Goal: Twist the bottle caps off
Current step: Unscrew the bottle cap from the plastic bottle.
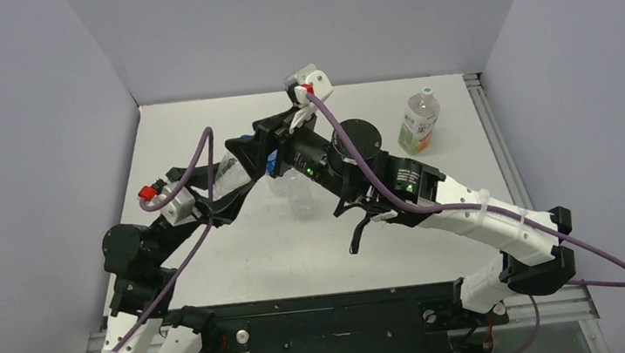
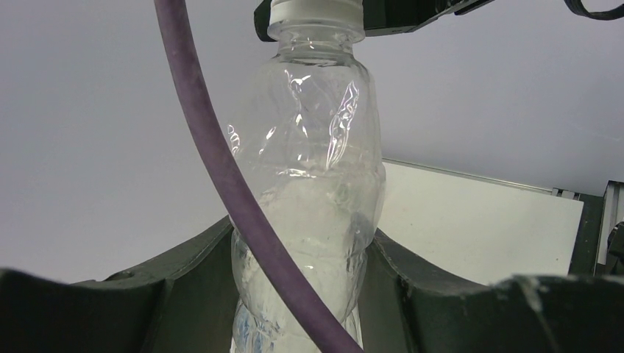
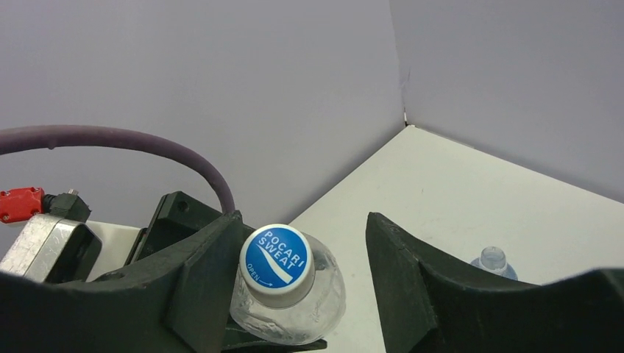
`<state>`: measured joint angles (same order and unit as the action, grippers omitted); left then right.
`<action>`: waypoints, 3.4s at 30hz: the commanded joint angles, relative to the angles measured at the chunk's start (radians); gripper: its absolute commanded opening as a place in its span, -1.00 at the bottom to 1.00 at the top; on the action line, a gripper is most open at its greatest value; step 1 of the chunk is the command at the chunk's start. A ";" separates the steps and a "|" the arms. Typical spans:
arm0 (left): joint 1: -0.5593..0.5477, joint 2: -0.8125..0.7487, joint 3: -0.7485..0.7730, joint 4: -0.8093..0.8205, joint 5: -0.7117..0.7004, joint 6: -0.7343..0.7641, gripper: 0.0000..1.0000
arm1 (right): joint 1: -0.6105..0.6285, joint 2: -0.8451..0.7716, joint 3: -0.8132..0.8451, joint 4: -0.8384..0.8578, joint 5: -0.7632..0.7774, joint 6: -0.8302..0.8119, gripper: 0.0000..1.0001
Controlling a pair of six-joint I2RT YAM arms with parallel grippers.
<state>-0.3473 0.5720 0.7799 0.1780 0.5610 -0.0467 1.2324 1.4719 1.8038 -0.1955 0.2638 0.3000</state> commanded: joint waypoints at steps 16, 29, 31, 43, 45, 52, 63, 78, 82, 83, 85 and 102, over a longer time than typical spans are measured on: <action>-0.001 0.000 0.052 -0.072 -0.233 -0.061 -0.84 | -0.041 -0.073 -0.088 0.114 -0.146 0.015 -1.00; 0.001 0.004 0.128 0.056 0.289 -0.408 -0.85 | -0.223 -0.248 -0.386 0.644 -0.931 0.059 -1.00; 0.000 0.020 0.142 0.080 0.352 -0.465 -0.85 | -0.247 -0.234 -0.384 0.720 -1.031 0.125 -1.00; -0.009 0.032 0.154 0.134 0.456 -0.569 -0.80 | -0.262 -0.157 -0.348 0.812 -1.185 0.239 -1.00; -0.009 0.031 0.152 0.116 0.443 -0.544 -0.81 | -0.269 -0.158 -0.348 0.799 -1.159 0.233 -0.92; -0.009 -0.004 0.124 -0.077 0.232 -0.195 -0.81 | -0.269 -0.259 -0.335 0.500 -0.611 0.077 -0.04; -0.009 -0.003 0.045 -0.075 -0.220 0.041 -0.84 | -0.004 -0.118 -0.057 0.009 0.060 -0.097 0.48; -0.009 0.025 0.039 -0.084 -0.314 0.053 -0.86 | 0.021 -0.052 -0.056 0.064 0.066 -0.048 0.25; -0.009 0.034 0.041 -0.090 -0.332 0.053 -0.86 | 0.020 -0.052 -0.070 0.073 0.054 -0.036 0.29; -0.009 0.036 0.041 -0.092 -0.335 0.053 -0.86 | 0.021 -0.054 -0.072 0.076 0.053 -0.034 0.30; -0.009 0.036 0.041 -0.096 -0.336 0.053 -0.86 | 0.021 -0.054 -0.077 0.078 0.054 -0.032 0.28; -0.009 0.041 0.053 -0.103 -0.328 -0.022 -0.87 | -0.002 -0.076 -0.116 0.115 0.007 -0.010 -1.00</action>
<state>-0.3542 0.6201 0.7937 0.1822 0.6052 -0.0547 1.2438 1.4277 1.7073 -0.1173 0.2985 0.2848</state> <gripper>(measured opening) 0.476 0.302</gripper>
